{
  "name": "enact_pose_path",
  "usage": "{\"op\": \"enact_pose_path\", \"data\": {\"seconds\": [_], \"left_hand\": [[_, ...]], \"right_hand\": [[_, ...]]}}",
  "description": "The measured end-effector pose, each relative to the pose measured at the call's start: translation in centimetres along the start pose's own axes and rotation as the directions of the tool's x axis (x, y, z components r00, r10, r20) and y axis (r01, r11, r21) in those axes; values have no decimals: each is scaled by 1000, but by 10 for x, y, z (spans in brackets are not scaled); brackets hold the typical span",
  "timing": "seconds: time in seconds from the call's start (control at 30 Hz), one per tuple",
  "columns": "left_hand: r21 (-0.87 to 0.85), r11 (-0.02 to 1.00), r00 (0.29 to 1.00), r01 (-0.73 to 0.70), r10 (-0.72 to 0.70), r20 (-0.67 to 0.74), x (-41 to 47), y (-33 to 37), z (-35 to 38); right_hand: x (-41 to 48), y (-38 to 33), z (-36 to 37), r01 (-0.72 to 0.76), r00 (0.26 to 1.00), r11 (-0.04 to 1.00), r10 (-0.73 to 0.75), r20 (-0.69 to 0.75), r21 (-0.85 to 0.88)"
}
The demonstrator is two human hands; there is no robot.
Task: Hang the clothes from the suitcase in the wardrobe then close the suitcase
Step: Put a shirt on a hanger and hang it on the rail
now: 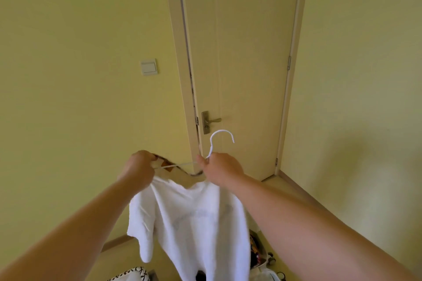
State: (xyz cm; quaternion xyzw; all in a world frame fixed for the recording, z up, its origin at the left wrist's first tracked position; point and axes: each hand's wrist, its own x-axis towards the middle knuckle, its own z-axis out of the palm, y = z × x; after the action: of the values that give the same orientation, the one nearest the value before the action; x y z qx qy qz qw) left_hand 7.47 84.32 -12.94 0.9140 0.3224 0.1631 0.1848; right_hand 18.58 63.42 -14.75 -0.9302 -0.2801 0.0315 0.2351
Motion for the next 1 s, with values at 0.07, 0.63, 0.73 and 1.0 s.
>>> {"op": "enact_pose_path", "data": {"seconds": [0.07,0.63,0.73,1.0], "left_hand": [[74,995,995,-62,56,80,-8,12,9],[106,978,983,-181,175,59,-11,21,-2],[87,972,976,-218,215,41,-15,23,-2],[-17,987,977,-163,163,135,-15,9,-2]], "right_hand": [[1,-10,-1,40,999,999,-41,-16,-35],[-2,29,-17,-68,996,972,52,-77,-227],[0,31,-17,-112,994,975,107,-36,-194],[4,41,-10,-71,993,944,37,-109,-322]]}}
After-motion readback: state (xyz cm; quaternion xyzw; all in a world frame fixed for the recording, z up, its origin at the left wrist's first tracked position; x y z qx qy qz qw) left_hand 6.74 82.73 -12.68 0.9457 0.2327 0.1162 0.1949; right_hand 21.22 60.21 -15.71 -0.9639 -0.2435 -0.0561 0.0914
